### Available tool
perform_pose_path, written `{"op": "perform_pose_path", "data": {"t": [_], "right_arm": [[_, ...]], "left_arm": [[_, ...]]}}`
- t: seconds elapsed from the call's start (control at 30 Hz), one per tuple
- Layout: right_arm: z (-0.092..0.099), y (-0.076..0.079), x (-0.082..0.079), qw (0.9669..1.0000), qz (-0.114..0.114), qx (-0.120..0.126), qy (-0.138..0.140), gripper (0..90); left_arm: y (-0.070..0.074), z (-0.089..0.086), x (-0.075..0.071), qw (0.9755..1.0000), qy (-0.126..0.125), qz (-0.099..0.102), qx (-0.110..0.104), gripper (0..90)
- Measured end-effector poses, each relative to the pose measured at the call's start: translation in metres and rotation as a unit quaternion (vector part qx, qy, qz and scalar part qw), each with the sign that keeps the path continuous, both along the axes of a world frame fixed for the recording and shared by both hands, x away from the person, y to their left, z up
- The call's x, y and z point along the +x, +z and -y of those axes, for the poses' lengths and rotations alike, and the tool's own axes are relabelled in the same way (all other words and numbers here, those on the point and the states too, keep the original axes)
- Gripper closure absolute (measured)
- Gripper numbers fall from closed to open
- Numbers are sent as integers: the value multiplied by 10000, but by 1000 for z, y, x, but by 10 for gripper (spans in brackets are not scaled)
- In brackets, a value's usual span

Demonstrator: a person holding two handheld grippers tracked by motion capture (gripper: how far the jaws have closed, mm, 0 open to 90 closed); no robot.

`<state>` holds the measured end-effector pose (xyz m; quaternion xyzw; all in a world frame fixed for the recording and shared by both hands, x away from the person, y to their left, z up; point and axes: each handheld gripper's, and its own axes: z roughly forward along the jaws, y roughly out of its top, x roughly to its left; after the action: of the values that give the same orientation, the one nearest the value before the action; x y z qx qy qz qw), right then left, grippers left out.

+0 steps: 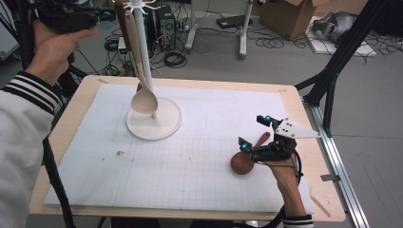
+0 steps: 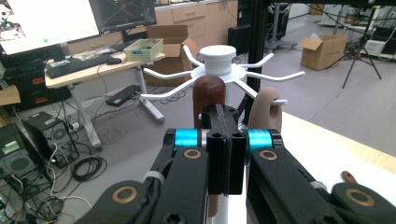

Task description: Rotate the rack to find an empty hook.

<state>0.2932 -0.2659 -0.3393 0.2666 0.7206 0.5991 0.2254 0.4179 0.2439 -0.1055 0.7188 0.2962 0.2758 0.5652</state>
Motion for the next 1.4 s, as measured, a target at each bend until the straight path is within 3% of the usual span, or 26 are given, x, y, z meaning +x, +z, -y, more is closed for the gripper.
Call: {"op": "perform_pose_path", "data": {"t": [1.4], "right_arm": [[-6,1,2,9999,-49,-126,72,4]], "left_arm": [[-2,-13,19,9995,306,28,18,899]]}}
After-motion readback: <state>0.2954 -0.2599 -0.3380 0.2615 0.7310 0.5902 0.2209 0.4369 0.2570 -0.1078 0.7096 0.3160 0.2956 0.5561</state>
